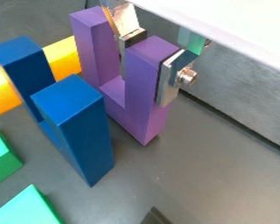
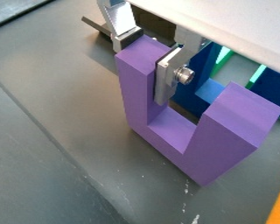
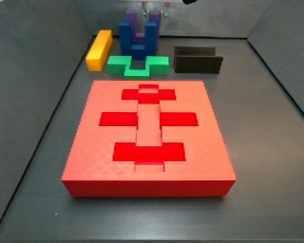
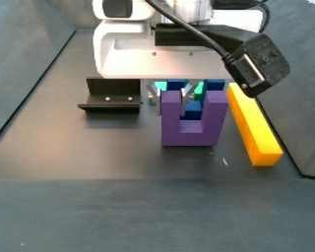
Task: Pick up the purple object. Move up. Move to above the board. Insert the purple object.
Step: Pick up the purple object, then move up, then move to above the board.
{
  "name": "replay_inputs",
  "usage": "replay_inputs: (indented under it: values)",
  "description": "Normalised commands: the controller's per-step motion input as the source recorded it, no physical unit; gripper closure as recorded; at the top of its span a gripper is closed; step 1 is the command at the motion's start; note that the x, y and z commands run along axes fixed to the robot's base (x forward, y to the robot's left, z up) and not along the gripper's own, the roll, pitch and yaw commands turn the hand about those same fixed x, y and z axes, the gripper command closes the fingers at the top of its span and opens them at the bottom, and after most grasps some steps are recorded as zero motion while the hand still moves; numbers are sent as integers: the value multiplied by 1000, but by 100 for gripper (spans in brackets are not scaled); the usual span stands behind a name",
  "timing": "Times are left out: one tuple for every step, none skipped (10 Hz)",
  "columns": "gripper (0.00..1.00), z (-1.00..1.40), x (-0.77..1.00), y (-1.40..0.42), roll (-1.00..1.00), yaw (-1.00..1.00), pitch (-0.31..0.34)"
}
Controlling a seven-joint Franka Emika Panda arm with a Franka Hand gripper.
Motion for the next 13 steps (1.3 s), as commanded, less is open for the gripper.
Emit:
replay_inputs:
  values:
    - [100, 0, 0, 0, 0, 0, 0]
    - [100, 0, 0, 0, 0, 0, 0]
    - [100, 0, 0, 0, 0, 0, 0]
    - [100, 0, 0, 0, 0, 0, 0]
    - [100, 0, 0, 0, 0, 0, 0]
    - [100, 0, 0, 0, 0, 0, 0]
    - [100, 0, 0, 0, 0, 0, 0]
    - [100, 0, 0, 0, 0, 0, 0]
    - [100, 833, 0, 0, 0, 0, 0]
    - [100, 813, -32, 64, 6, -43, 16]
    - [100, 589, -61, 48, 27, -46, 48]
    - [100, 381, -34, 23, 56, -33, 40]
    - [100, 1400, 0, 0, 0, 0, 0]
